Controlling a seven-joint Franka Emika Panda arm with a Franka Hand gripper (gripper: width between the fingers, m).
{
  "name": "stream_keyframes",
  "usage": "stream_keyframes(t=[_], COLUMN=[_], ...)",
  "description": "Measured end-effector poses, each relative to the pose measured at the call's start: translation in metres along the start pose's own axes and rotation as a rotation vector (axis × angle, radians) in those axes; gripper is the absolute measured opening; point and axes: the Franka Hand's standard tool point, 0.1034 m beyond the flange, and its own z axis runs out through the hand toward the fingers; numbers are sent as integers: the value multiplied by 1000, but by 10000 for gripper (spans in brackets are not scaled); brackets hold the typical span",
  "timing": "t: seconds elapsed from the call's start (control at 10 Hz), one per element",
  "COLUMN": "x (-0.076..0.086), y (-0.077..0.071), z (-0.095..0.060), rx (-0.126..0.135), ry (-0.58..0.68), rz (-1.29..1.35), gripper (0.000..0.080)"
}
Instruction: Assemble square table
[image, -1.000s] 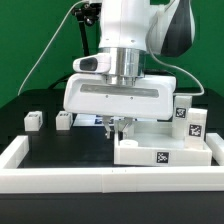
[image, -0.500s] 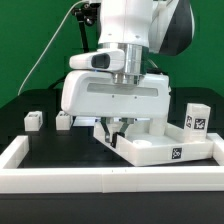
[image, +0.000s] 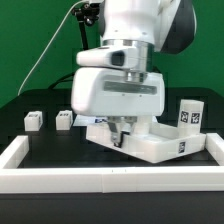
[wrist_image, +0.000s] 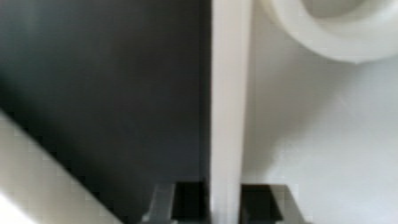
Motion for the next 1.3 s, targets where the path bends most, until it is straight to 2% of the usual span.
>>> stream_keyframes(t=[0.2, 0.5, 0.7, 1.0, 1.2, 1.3], x=[20, 14, 19, 51, 78, 75], y=[5, 8, 6, 8, 14, 14], z=[5, 5, 6, 8, 13, 13], rx=[20, 11, 20, 41, 42, 43], ry=[-37, -39, -44, -43, -37, -38], rz=[-200, -362, -415, -436, -458, -454], gripper=[67, 67, 67, 67, 67, 67])
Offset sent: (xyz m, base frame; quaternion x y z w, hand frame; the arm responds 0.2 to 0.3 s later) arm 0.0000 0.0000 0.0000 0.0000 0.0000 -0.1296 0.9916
